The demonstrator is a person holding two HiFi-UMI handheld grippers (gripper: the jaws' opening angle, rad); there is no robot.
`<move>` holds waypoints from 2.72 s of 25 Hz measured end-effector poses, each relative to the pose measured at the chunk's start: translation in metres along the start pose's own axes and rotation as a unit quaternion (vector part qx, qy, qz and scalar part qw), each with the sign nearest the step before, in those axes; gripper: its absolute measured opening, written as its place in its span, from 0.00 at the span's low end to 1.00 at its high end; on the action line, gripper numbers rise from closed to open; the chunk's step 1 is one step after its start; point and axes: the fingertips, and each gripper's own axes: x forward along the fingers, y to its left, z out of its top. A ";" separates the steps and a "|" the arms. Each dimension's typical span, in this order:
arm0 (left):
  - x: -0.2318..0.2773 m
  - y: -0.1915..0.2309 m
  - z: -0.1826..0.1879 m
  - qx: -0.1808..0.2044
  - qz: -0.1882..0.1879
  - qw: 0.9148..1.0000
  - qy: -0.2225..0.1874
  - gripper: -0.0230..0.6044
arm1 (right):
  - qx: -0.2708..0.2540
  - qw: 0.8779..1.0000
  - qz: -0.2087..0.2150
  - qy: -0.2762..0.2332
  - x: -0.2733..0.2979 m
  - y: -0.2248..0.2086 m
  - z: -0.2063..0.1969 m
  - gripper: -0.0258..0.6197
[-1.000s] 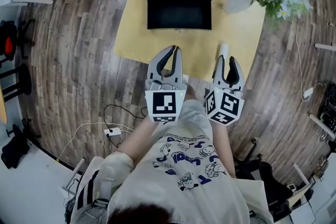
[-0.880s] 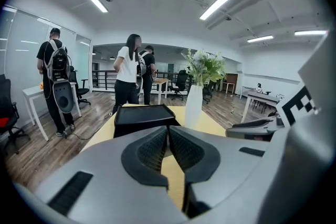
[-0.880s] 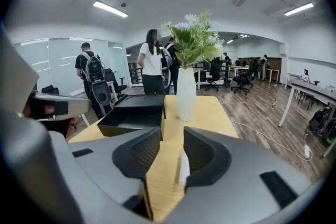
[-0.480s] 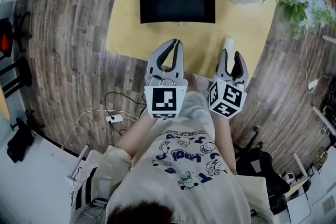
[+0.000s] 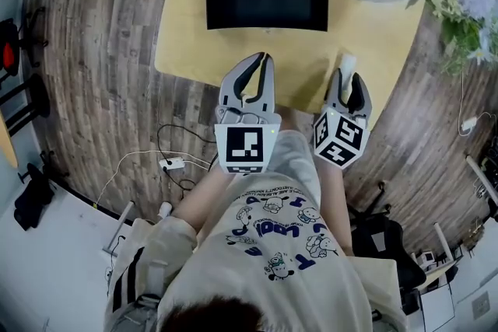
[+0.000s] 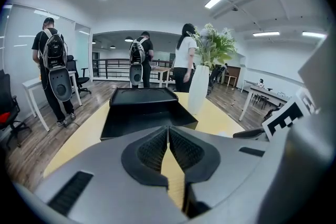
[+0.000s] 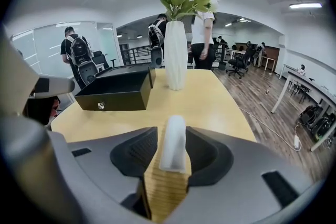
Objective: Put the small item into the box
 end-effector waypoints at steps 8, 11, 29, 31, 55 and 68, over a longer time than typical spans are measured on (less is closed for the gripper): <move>0.004 0.000 -0.001 -0.012 0.009 1.000 0.004 0.08 | 0.009 1.000 -0.010 0.027 0.006 -0.007 -0.014 0.28; 0.004 -0.001 -0.002 -0.012 0.015 1.000 0.005 0.08 | 0.010 1.000 -0.004 0.026 0.005 -0.009 -0.016 0.27; -0.007 0.019 0.056 -0.028 0.068 0.996 -0.055 0.08 | -0.004 0.997 0.070 -0.035 -0.017 0.034 0.064 0.26; -0.012 0.022 0.065 -0.030 0.075 0.995 -0.063 0.08 | -0.008 0.996 0.082 -0.043 -0.021 0.045 0.074 0.26; 0.004 0.101 0.108 -0.037 0.058 0.995 -0.074 0.08 | -0.015 0.993 0.099 -0.063 0.012 0.142 0.148 0.26; 0.036 0.136 0.097 -0.041 0.037 0.998 -0.037 0.08 | -0.011 0.997 0.079 -0.022 0.051 0.162 0.139 0.26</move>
